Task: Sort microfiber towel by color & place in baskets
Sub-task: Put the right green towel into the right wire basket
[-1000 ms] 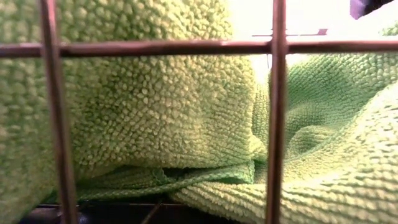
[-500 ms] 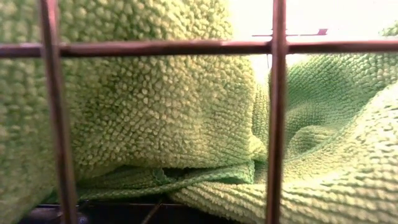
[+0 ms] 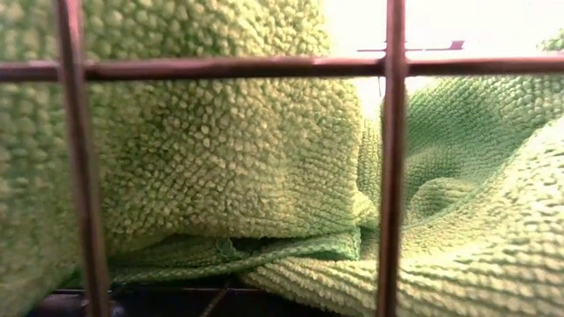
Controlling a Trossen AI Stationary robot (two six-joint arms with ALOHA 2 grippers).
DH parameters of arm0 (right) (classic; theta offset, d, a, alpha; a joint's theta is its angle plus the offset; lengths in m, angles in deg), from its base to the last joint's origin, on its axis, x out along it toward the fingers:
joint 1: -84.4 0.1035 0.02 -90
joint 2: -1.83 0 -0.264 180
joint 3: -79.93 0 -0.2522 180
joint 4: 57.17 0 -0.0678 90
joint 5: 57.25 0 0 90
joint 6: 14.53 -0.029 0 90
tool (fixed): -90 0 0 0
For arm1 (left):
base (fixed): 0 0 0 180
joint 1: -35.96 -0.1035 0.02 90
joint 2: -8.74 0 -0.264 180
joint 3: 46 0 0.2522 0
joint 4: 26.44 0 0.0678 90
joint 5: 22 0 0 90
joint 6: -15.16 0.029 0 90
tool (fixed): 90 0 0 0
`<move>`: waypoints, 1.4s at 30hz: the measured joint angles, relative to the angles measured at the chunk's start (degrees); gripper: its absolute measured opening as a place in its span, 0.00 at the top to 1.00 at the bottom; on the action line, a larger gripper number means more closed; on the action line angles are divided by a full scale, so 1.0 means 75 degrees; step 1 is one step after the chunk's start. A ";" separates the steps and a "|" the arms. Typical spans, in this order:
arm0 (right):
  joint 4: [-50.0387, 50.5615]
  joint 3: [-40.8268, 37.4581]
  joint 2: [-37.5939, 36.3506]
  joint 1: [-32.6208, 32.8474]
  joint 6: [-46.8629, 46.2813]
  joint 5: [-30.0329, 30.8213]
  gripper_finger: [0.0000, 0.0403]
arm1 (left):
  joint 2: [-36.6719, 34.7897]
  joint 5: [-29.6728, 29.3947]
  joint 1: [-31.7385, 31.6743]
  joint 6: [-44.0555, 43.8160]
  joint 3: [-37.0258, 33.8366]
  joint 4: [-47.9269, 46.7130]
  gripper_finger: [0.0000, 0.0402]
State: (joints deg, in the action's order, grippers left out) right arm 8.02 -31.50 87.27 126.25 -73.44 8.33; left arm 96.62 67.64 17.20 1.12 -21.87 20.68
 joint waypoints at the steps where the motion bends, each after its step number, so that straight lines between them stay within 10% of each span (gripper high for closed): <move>1: 0.0004 -0.0003 0.0032 0.0007 0.0005 -0.0127 0.60 | 0.0000 0.0000 0.0000 0.0000 0.0000 0.0000 0.68; 25: -0.1384 -0.0003 0.1295 0.0017 0.0659 -0.0182 0.61 | 0.0000 -0.0003 0.0000 0.0003 0.0000 -0.0003 0.68; 42: -0.1373 -0.0005 0.1212 0.0016 0.0765 -0.0201 0.97 | 0.0000 -0.0006 0.0000 0.0003 0.0000 0.0003 0.68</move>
State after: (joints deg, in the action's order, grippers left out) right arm -2.28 -31.54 96.36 126.37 -67.70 6.83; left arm 96.62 67.60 17.20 1.14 -21.87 20.70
